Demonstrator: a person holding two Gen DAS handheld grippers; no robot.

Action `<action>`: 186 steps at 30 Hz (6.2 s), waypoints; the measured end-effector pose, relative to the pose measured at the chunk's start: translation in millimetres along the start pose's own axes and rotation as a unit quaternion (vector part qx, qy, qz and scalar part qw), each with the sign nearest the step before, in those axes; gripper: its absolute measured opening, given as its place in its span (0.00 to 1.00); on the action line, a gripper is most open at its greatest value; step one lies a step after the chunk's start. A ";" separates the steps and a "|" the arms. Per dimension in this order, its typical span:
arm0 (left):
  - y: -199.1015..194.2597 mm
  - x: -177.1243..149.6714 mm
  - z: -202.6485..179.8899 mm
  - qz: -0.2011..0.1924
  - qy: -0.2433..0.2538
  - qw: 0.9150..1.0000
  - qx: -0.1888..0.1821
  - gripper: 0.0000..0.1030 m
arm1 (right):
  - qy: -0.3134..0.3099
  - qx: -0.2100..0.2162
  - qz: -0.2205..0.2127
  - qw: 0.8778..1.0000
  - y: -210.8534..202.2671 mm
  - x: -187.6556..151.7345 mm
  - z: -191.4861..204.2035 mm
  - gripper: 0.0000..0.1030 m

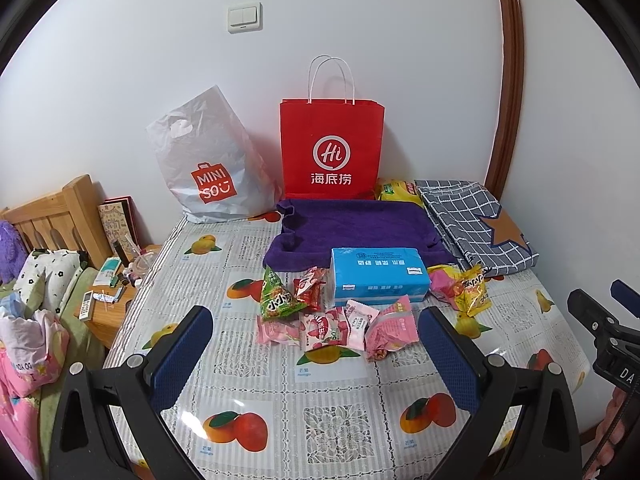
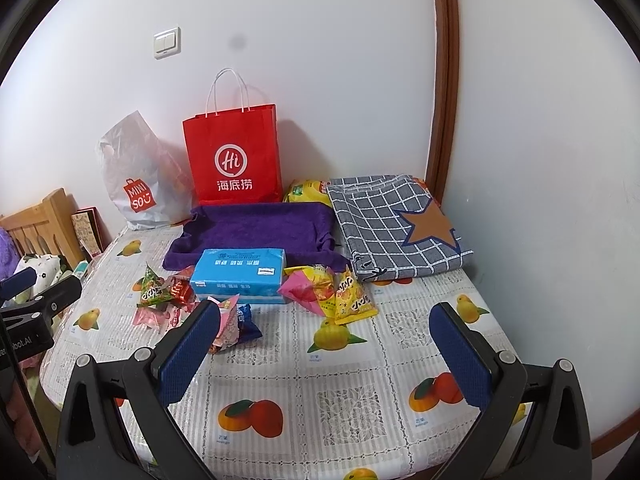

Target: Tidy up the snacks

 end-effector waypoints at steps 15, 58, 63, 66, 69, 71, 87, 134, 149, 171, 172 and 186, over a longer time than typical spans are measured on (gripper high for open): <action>0.6 1.7 6.4 0.000 -0.001 1.000 0.002 1.00 | 0.009 0.017 0.015 1.000 2.6 -0.3 1.8 1.00; 188.7 -20.6 29.8 0.130 -0.011 0.991 0.022 0.98 | 0.034 -0.009 0.129 0.991 221.7 -36.1 -53.2 0.69; 207.7 -15.7 31.0 0.138 -0.019 0.990 0.020 0.99 | 0.033 -0.002 0.142 0.989 255.2 -40.4 -54.7 0.64; 215.6 -15.2 34.2 0.145 -0.024 0.989 0.022 0.98 | 0.031 0.004 0.155 0.987 270.8 -45.4 -52.8 0.60; 221.3 -14.6 40.3 0.147 -0.028 0.988 0.027 0.98 | 0.034 0.005 0.163 0.986 284.4 -50.5 -54.0 0.60; 224.5 -15.7 44.8 0.150 -0.034 0.988 0.028 0.98 | 0.037 0.011 0.165 0.986 289.1 -53.0 -54.3 0.60; 236.3 -19.8 65.6 0.159 -0.073 0.985 0.015 0.98 | 0.028 0.006 0.182 0.983 281.5 -68.9 -65.4 0.49; 190.4 -11.7 45.4 0.156 -0.048 0.985 -0.053 0.44 | 0.013 0.045 0.117 0.992 183.3 -12.1 -4.7 0.48; 174.9 26.6 0.5 0.145 -0.023 0.985 -0.094 0.45 | -0.022 0.101 0.100 0.990 178.6 28.9 54.8 0.48; 278.4 93.4 -21.3 0.151 -0.005 0.985 -0.087 0.45 | -0.019 0.092 0.101 0.990 290.8 97.5 46.3 0.48; 284.5 96.4 -22.8 0.151 -0.005 0.985 -0.087 0.45 | -0.017 0.092 0.102 0.990 298.8 100.2 44.8 0.48; 353.0 108.8 -30.1 0.171 -0.008 0.982 -0.081 0.45 | -0.011 0.088 0.128 0.988 376.7 103.8 46.2 0.48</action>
Point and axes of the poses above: each gripper's, at about its wrist camera, not at the fingertips, and y roughly the way its jaws point, z to its left, x to its top, the point moved 9 cm from there along y, roughly the way its jaws point, and after that the axes turned 1 degree about x, right-handed, at the moved point
